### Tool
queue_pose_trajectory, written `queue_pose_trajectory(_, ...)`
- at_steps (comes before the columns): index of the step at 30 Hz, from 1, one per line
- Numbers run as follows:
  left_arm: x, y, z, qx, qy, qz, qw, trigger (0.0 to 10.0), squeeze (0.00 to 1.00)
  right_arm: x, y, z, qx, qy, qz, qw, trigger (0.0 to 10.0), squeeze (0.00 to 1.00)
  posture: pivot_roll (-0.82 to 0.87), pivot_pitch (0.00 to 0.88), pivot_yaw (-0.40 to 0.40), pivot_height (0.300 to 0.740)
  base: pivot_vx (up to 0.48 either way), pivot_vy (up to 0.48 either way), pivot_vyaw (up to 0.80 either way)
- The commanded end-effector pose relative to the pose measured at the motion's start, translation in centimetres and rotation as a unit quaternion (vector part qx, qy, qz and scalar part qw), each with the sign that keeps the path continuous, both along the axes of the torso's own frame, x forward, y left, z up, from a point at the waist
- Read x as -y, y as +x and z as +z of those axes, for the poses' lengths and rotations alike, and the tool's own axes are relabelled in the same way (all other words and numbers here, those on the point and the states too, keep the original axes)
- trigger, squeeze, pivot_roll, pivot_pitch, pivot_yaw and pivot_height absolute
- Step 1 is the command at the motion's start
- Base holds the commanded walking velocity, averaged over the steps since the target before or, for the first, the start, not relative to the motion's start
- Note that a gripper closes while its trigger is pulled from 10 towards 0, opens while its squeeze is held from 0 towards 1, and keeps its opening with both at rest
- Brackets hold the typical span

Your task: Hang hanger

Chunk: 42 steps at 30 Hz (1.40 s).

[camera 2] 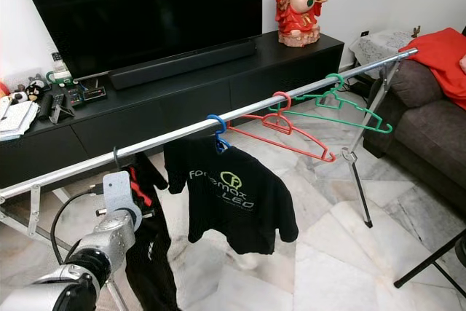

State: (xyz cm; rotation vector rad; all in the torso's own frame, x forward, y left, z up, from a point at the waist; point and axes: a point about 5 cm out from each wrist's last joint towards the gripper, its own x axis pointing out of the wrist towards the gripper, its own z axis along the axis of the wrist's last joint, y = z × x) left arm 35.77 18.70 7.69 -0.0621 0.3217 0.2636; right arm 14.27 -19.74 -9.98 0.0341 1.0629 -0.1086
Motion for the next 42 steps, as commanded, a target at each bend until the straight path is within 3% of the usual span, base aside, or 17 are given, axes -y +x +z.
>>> queue_pose_trajectory(1,-0.5,0.1,1.4,0.048,0.041,-0.014,0.998,10.0,1.00,0.9,-0.2,0.0,-0.009,-0.004,-0.003,1.000,10.0,0.00,-0.02,0.000,0.080,0.740,0.000,0.000,0.00)
queue_pose_trajectory(4,-0.9,-0.2,1.8,0.066,0.056,-0.014,0.996,10.0,1.00,1.7,-0.3,0.2,-0.008,-0.008,-0.006,1.000,10.0,0.00,-0.01,0.000,0.078,0.740,0.000,0.000,0.00)
queue_pose_trajectory(10,-0.5,-3.3,1.3,0.116,0.086,-0.056,0.988,10.0,1.00,2.7,-1.2,0.1,-0.013,-0.013,-0.010,1.000,10.0,0.00,-0.01,0.000,0.071,0.740,0.000,0.000,0.00)
queue_pose_trajectory(11,-0.3,-4.0,1.2,0.119,0.092,-0.064,0.987,10.0,0.54,2.5,-1.4,0.0,-0.014,-0.012,-0.010,1.000,10.0,0.00,0.00,0.000,0.069,0.740,0.000,0.000,0.00)
queue_pose_trajectory(13,-0.2,-4.4,1.1,0.118,0.097,-0.066,0.986,10.0,0.54,2.4,-1.5,-0.1,-0.014,-0.011,-0.010,1.000,10.0,0.00,0.00,0.000,0.069,0.740,0.000,0.000,0.00)
queue_pose_trajectory(14,-0.1,-4.9,0.9,0.120,0.093,-0.068,0.986,10.0,0.00,2.1,-1.6,-0.1,-0.015,-0.010,-0.009,1.000,10.0,0.00,0.00,0.000,0.068,0.740,0.000,0.000,0.00)
queue_pose_trajectory(16,0.0,-6.1,0.6,0.122,0.085,-0.071,0.986,10.0,0.00,1.5,-1.6,-0.3,-0.013,-0.005,-0.007,1.000,10.0,0.00,0.00,0.000,0.068,0.740,0.000,0.000,0.00)
queue_pose_trajectory(19,-0.1,-6.9,0.8,0.125,0.088,-0.078,0.985,10.0,0.00,0.2,-1.2,-0.3,-0.008,0.002,-0.004,1.000,10.0,0.00,0.00,0.000,0.068,0.740,0.000,0.000,0.00)
queue_pose_trajectory(23,0.0,-7.0,1.6,0.131,0.101,-0.094,0.982,10.0,0.00,-0.9,-0.7,-0.3,-0.004,0.007,0.000,1.000,10.0,0.00,0.00,0.000,0.068,0.740,0.000,-0.065,0.00)
queue_pose_trajectory(30,0.1,-6.7,2.1,0.135,0.095,-0.088,0.982,10.0,0.00,-0.9,-0.6,-0.3,-0.004,0.008,0.002,1.000,10.0,0.00,0.00,0.000,0.069,0.740,0.000,-0.480,0.00)
queue_pose_trajectory(33,0.1,-6.7,2.1,0.133,0.093,-0.087,0.983,10.0,0.00,-0.1,-0.6,-0.2,-0.003,0.004,-0.001,1.000,10.0,0.00,0.00,0.000,0.069,0.740,0.000,-0.480,0.00)
queue_pose_trajectory(34,0.2,-6.8,2.1,0.130,0.092,-0.087,0.983,10.0,0.00,1.4,-0.8,0.0,-0.003,-0.003,-0.006,1.000,10.0,0.00,0.00,0.000,0.069,0.740,0.000,-0.480,0.00)
queue_pose_trajectory(36,0.2,-6.9,2.1,0.128,0.091,-0.086,0.984,10.0,0.00,2.5,-1.1,0.1,-0.004,-0.007,-0.009,1.000,10.0,0.00,0.00,0.000,0.068,0.740,0.000,-0.480,0.00)
queue_pose_trajectory(42,0.3,-6.9,2.0,0.127,0.071,-0.088,0.985,10.0,0.00,3.1,-1.6,0.1,-0.005,-0.009,-0.010,1.000,10.0,0.00,0.00,0.000,0.068,0.740,0.000,-0.240,0.00)
